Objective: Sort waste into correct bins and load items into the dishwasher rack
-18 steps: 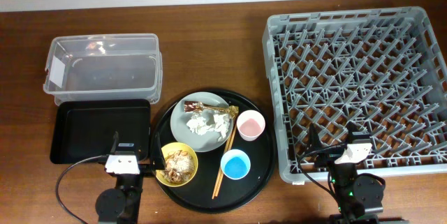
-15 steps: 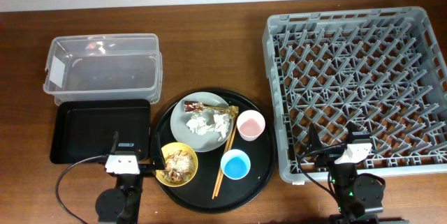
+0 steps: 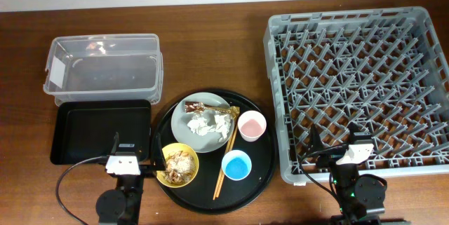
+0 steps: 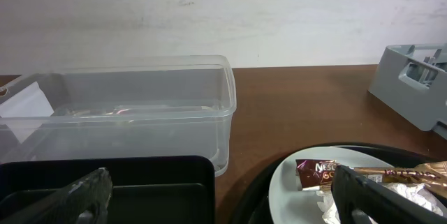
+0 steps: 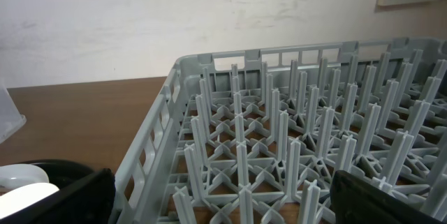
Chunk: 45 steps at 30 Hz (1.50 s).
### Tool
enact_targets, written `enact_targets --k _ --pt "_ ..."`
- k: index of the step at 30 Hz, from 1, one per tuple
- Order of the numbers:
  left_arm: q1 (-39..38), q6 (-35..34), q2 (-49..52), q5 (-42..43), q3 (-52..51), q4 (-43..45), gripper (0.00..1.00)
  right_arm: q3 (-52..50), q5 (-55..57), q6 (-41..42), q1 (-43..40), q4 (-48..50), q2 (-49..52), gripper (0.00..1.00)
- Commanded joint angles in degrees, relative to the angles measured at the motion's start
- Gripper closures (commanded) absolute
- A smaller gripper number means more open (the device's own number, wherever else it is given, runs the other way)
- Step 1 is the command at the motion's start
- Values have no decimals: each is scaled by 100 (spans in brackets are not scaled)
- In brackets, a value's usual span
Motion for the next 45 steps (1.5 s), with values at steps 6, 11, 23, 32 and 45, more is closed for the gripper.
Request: enact_targets --k 6,11,23,32,45 --pt "24 87 -39 83 -46 13 1 -37 -13 -2 -17 -39 -35 1" --pt "24 87 -39 83 -46 13 1 -37 -13 -2 -17 -39 -33 1" --pt "24 87 -39 83 -46 13 1 -37 -11 -2 -15 -37 -33 1" --pt "24 87 -39 81 -46 13 1 -37 -13 0 -17 -39 -35 1" --pt "24 37 404 107 286 -299 1 212 -13 44 -17 -293 122 1"
